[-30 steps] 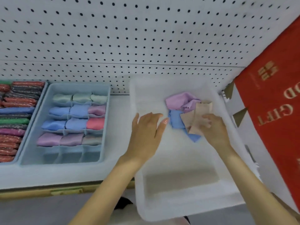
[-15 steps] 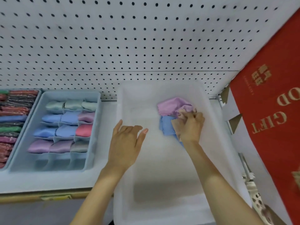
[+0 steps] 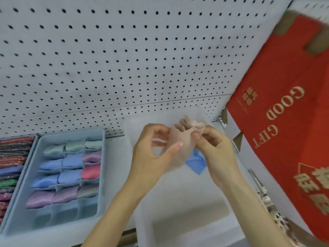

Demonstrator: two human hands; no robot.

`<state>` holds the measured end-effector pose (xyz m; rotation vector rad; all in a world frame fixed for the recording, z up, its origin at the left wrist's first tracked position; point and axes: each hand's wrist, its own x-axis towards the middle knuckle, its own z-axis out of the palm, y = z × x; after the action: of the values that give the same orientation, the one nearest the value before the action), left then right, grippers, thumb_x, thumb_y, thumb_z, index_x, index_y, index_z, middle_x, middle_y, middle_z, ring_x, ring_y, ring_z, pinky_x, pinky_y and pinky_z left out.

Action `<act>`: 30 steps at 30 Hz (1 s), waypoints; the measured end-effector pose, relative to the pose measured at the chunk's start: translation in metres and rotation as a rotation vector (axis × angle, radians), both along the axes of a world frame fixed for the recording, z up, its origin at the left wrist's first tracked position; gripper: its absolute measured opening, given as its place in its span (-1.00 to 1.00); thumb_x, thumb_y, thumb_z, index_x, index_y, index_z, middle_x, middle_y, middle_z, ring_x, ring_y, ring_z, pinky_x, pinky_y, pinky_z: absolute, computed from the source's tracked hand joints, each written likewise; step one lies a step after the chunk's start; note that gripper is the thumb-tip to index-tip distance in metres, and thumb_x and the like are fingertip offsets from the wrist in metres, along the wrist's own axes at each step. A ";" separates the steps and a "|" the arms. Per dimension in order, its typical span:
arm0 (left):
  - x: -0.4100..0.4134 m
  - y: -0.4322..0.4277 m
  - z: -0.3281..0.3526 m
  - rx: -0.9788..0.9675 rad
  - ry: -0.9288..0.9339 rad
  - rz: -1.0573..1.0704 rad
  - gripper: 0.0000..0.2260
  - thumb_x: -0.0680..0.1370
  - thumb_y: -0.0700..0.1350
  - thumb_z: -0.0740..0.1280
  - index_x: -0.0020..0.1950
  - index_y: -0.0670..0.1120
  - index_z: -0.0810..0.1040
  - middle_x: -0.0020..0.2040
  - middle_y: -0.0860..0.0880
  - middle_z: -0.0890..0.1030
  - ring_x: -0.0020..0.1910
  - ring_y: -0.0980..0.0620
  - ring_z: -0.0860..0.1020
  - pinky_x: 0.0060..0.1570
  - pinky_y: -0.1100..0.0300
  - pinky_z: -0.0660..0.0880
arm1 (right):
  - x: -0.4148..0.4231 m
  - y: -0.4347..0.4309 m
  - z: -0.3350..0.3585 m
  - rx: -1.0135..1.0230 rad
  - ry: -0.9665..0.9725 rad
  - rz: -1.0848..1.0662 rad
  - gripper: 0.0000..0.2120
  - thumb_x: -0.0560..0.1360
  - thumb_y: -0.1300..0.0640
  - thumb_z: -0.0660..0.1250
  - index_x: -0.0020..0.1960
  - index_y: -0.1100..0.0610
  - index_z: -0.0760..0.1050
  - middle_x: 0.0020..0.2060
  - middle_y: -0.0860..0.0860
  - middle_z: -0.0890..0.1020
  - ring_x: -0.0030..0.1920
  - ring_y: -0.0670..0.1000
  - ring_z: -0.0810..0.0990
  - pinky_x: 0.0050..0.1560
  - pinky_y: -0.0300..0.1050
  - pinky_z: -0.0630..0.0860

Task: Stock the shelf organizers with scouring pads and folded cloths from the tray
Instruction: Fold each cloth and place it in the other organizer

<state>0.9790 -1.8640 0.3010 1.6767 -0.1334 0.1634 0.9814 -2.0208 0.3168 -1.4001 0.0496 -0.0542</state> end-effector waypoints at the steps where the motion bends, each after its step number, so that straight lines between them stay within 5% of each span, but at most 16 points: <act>1: 0.000 -0.001 0.008 -0.015 -0.011 -0.012 -0.74 0.33 0.03 0.47 -0.05 0.11 0.48 -0.04 0.16 0.59 -0.01 0.12 0.58 -0.01 0.27 0.51 | -0.003 0.005 0.003 0.010 -0.009 -0.009 -0.91 0.33 0.12 0.39 -0.21 0.11 0.64 -0.17 0.01 0.70 -0.13 -0.03 0.64 -0.12 -0.23 0.56; 5: 0.002 0.000 0.021 -0.099 -0.015 -0.030 -0.68 0.31 -0.11 0.51 -0.03 0.07 0.49 -0.07 0.17 0.60 -0.06 0.14 0.59 -0.04 0.24 0.50 | -0.013 0.020 0.012 0.055 -0.065 -0.013 -0.95 0.32 0.15 0.39 -0.27 0.07 0.64 -0.26 -0.01 0.67 -0.22 -0.09 0.62 -0.20 -0.29 0.51; 10: 0.002 0.013 0.029 -0.102 0.046 -0.130 -0.52 0.21 -0.02 0.56 0.06 0.15 0.47 0.01 0.13 0.57 -0.09 0.16 0.58 -0.11 0.29 0.52 | -0.018 0.023 0.013 0.064 -0.067 -0.023 -0.95 0.32 0.12 0.41 -0.27 0.09 0.63 -0.29 0.00 0.66 -0.22 -0.07 0.60 -0.19 -0.26 0.52; 15: 0.004 0.016 0.035 -0.095 0.191 -0.114 -0.70 0.35 -0.24 0.55 -0.10 -0.05 0.46 -0.19 0.08 0.52 -0.28 0.14 0.49 -0.24 0.30 0.44 | -0.018 0.022 0.013 0.073 -0.064 -0.091 -0.81 0.30 0.08 0.43 -0.18 0.19 0.60 -0.23 0.06 0.68 -0.17 0.01 0.62 -0.07 -0.08 0.54; 19: 0.002 0.018 0.035 -0.090 0.163 -0.228 -0.86 0.42 -0.19 0.49 -0.24 -0.05 0.54 -0.33 0.04 0.51 -0.30 0.07 0.41 -0.27 0.27 0.35 | -0.020 0.021 0.013 0.068 -0.074 -0.104 -0.73 0.32 0.14 0.43 -0.14 0.34 0.51 -0.21 0.08 0.69 -0.13 0.04 0.65 0.02 0.05 0.52; 21: -0.001 0.016 0.038 -0.084 0.166 -0.332 -0.97 0.48 -0.16 0.43 -0.12 -0.10 0.65 -0.23 0.00 0.63 -0.21 0.09 0.53 -0.17 0.27 0.44 | -0.022 0.020 0.011 0.113 -0.064 -0.055 -0.70 0.35 0.18 0.45 -0.13 0.39 0.43 -0.13 0.11 0.70 -0.01 0.07 0.67 0.13 0.09 0.49; 23: -0.003 0.014 0.039 -0.069 0.163 -0.372 -0.85 0.50 -0.13 0.38 0.00 -0.14 0.67 -0.12 -0.05 0.67 -0.07 0.09 0.59 -0.03 0.22 0.47 | -0.021 0.017 0.010 0.188 -0.033 0.047 -0.65 0.34 0.15 0.51 -0.10 0.35 0.43 -0.03 0.14 0.69 0.10 0.07 0.64 0.21 0.08 0.48; 27: -0.006 0.013 0.044 -0.054 0.141 -0.405 -0.83 0.49 -0.11 0.33 -0.03 -0.14 0.67 -0.02 -0.12 0.63 0.07 0.03 0.57 0.16 0.13 0.45 | -0.017 0.005 0.010 0.412 0.058 0.356 -0.45 0.31 -0.04 0.52 0.10 0.30 0.46 0.17 0.25 0.57 0.28 0.19 0.50 0.29 0.12 0.42; 30: -0.009 0.016 0.047 -0.155 0.179 -0.444 -0.86 0.49 -0.06 0.35 -0.23 -0.08 0.58 -0.21 -0.08 0.54 -0.13 -0.02 0.47 -0.10 0.08 0.40 | -0.015 0.002 0.010 0.363 0.067 0.403 -0.42 0.31 -0.11 0.52 0.12 0.30 0.51 0.18 0.23 0.56 0.23 0.23 0.51 0.25 0.16 0.39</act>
<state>0.9705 -1.8476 0.3483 1.4610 -0.3440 -0.3028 0.9666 -2.0190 0.3268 -1.0271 -0.1608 0.3225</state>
